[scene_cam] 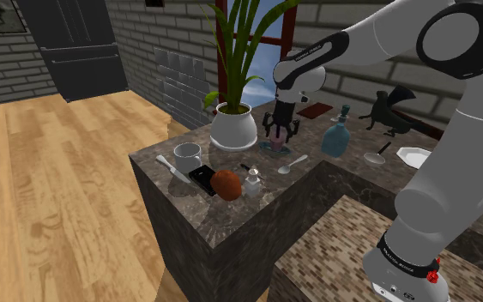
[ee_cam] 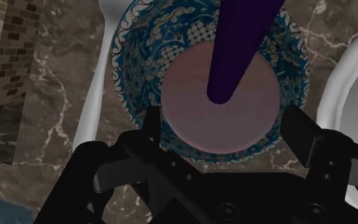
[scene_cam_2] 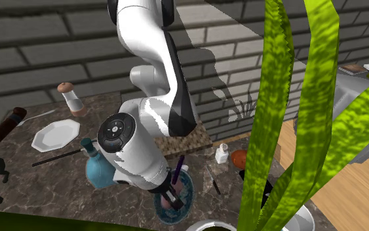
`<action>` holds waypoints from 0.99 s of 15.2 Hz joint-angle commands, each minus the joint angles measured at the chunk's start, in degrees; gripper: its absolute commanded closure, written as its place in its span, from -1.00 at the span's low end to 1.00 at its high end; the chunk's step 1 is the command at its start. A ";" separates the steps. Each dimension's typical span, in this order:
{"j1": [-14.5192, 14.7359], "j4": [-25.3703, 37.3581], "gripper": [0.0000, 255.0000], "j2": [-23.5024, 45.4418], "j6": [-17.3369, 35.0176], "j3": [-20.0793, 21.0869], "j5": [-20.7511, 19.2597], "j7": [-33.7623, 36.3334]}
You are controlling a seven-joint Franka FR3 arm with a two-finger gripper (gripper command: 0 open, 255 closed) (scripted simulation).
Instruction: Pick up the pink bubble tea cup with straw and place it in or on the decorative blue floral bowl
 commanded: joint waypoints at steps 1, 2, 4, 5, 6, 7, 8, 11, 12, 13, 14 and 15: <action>0.00 -0.07 -1.00 0.07 0.01 0.00 -0.01 0.01; 0.00 -0.06 -1.00 0.07 -0.02 -0.01 -0.02 0.00; -0.01 -0.10 -1.00 -0.03 -0.08 -0.01 0.00 0.00; -0.21 1.03 -1.00 -0.73 -1.94 -0.19 -0.18 0.08; -0.41 2.23 -1.00 -1.36 -3.80 -0.36 -0.35 0.16; -0.60 3.51 -1.00 -1.91 -5.67 -0.53 -0.51 0.24; -0.75 4.58 -1.00 -2.30 -7.14 -0.67 -0.63 0.30; -0.75 4.58 -1.00 -2.30 -7.14 -0.67 -0.63 0.30; -0.75 4.58 -1.00 -2.30 -7.14 -0.67 -0.63 0.30; -0.75 4.58 -1.00 -2.30 -7.14 -0.67 -0.63 0.30; -0.75 4.58 -1.00 -2.30 -7.14 -0.67 -0.63 0.30; -0.75 4.58 -1.00 -2.30 -7.14 -0.67 -0.63 0.30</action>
